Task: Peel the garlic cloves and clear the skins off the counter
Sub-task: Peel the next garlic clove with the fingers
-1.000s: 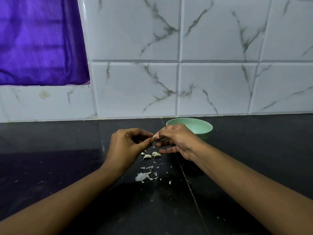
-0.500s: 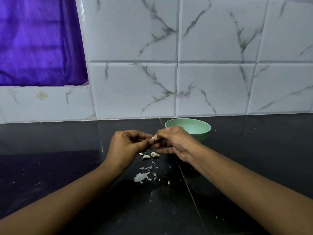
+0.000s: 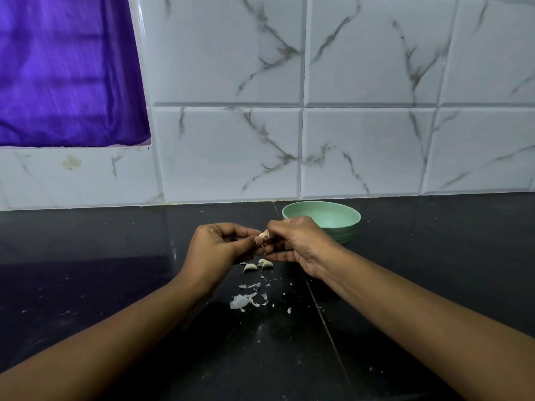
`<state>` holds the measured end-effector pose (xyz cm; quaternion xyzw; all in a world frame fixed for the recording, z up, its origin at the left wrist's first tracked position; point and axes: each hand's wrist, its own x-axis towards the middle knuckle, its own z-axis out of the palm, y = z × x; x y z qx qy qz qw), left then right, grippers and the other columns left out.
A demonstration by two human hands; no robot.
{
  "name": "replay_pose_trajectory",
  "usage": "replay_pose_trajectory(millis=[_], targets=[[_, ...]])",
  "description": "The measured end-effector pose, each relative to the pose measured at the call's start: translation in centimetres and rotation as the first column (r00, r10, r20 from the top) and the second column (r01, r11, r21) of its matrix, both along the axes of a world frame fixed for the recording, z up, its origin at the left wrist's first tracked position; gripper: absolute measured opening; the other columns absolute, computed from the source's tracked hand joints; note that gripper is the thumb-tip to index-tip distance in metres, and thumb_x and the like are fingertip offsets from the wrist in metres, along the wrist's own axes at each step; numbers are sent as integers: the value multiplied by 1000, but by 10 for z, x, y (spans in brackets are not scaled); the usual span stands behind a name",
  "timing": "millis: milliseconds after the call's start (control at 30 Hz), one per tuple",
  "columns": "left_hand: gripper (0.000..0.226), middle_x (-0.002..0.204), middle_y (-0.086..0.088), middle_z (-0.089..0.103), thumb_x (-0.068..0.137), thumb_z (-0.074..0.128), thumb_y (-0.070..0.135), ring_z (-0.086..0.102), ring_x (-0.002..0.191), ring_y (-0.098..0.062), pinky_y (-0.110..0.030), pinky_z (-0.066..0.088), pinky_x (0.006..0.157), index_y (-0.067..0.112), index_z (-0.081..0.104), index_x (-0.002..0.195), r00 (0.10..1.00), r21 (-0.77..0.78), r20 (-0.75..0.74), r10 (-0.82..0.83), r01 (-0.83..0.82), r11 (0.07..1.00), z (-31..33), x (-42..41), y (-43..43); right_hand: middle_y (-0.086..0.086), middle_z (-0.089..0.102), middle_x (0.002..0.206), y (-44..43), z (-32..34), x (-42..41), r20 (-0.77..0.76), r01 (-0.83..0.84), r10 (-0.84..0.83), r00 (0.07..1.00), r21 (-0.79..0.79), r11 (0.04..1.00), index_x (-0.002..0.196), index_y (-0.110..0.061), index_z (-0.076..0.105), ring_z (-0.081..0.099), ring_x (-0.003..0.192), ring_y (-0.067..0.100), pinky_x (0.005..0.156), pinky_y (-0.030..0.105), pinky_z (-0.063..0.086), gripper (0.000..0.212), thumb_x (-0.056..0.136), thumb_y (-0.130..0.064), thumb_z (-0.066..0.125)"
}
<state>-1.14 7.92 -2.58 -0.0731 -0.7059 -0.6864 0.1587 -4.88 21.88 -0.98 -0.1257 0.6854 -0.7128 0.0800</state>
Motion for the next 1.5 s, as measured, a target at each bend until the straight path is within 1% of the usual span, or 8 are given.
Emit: replay_pose_trajectory(millis=[333,567,733,867,1000,1267,1367,1500], targets=[[4,65,-11,71,77,71,0,70,62,-14,-24,55,65,3,71,79,1000,37,28,12,-13,999,-2,-4,-3,9,66,71,9,3,-5,33,-78,79,996,-25,997,79,-3,65,66,58,13,56,25,57,5,81,-5,61],[4,71,-17,72,76,72,0,70,66,-18,-35,55,76,2,71,78,1000,36,23,-1,0,999,-3,-6,-3,8,66,69,7,1,-4,0,-60,60,998,29,998,75,-6,63,66,60,13,53,26,55,9,84,-4,61],[4,72,-17,72,76,73,0,71,66,-17,-26,56,66,2,71,79,1000,24,-10,3,-2,1000,-3,-6,-2,10,67,77,6,0,-2,-52,-49,53,997,62,997,77,-7,63,65,71,17,59,31,58,7,84,-7,63],[5,70,-12,72,78,71,3,70,64,-13,-21,54,59,3,69,82,1000,65,3,-26,26,998,-1,-4,-1,7,61,74,3,0,0,-113,-13,37,993,208,978,69,-11,60,55,62,9,52,26,55,15,83,-12,65],[2,70,-2,72,84,65,8,70,64,-10,-19,53,51,9,65,85,997,174,60,-47,36,984,2,-5,-6,-1,58,63,5,0,-1,-126,-21,70,989,355,935,66,-12,59,52,58,7,57,27,54,20,86,-12,59],[3,73,-3,73,85,63,6,69,60,-8,-17,52,47,8,65,84,972,226,181,-150,107,968,5,-5,-13,1,69,79,27,16,2,-96,-183,272,958,528,829,77,-12,73,56,61,2,60,25,53,14,86,-11,62],[8,73,-1,73,85,62,4,69,59,-7,-16,51,47,10,66,84,963,204,212,-164,120,972,5,-5,-14,1,66,70,26,14,3,-130,-182,304,944,564,805,73,-11,71,57,57,0,59,24,52,6,78,-10,74],[10,73,0,73,85,62,3,68,58,-6,-16,50,46,12,67,87,954,197,237,-182,136,971,5,-4,-14,2,62,64,25,13,3,-178,-173,303,936,517,838,66,-12,60,59,58,8,60,25,54,22,72,-2,78]])
